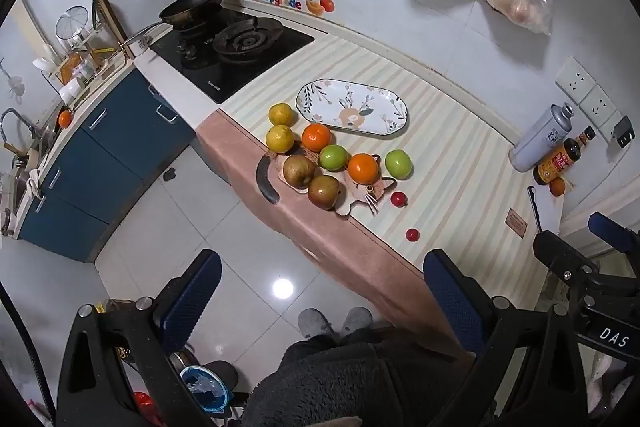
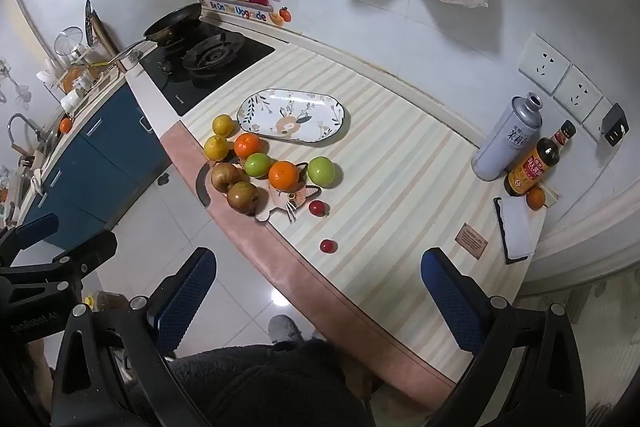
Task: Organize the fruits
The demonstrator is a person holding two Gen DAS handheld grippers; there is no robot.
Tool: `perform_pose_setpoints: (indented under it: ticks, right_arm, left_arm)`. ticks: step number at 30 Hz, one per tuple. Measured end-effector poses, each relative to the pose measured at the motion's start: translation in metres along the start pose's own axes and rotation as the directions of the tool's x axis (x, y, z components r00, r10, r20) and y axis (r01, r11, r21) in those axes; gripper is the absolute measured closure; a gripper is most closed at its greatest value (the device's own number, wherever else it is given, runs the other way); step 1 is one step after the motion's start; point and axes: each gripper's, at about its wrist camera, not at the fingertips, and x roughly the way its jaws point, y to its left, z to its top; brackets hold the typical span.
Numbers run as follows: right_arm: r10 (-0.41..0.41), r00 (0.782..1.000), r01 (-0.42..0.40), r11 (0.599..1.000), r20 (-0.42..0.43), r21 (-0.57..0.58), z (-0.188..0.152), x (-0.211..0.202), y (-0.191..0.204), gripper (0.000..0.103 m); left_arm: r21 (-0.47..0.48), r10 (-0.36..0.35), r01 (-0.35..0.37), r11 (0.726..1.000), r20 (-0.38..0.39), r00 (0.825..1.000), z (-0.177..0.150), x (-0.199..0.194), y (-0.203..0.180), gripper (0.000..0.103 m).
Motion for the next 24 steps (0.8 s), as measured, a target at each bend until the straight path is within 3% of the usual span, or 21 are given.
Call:
perform_pose_setpoints:
  ticks: [24]
  right_arm:
    - [-0.005,1.0,0.005,1.0,0.003,-0.002,-0.0002,-0.0065,0.0072,0.0]
  left_arm:
    - [-0.008,0.0,0.0,1.0,0.013,1.0,-0.0005,0.0008,0.0,0.0]
